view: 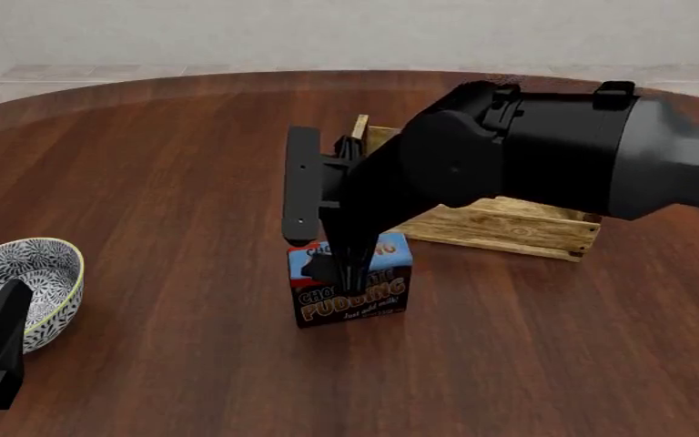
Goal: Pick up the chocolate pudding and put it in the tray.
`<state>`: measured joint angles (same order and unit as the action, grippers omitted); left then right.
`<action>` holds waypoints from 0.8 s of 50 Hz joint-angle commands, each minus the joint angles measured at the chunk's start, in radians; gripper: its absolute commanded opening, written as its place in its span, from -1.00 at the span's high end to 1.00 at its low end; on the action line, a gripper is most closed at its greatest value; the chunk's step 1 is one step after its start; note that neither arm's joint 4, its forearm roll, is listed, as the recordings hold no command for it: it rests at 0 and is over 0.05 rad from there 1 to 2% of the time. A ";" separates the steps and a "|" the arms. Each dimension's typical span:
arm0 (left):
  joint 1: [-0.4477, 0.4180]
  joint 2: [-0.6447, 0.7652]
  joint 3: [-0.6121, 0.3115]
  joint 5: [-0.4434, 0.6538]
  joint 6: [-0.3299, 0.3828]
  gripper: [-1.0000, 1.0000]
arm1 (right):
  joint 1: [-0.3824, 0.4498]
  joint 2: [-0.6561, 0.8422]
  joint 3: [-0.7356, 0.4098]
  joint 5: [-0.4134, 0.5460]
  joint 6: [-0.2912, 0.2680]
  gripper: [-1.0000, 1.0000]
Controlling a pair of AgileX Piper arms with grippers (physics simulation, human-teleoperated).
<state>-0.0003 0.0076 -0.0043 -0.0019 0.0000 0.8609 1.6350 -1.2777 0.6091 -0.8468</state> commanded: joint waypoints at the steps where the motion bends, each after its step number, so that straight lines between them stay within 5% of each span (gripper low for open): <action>1: 0.000 0.000 0.000 0.000 0.000 -1.00 | -0.002 0.016 -0.002 -0.006 0.007 -1.00; 40: 0.000 0.000 0.000 0.000 0.000 -1.00 | -0.023 0.020 -0.004 0.008 -0.003 -1.00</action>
<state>-0.0003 0.0077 -0.0043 -0.0019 0.0000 0.8420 1.6558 -1.2793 0.6129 -0.8463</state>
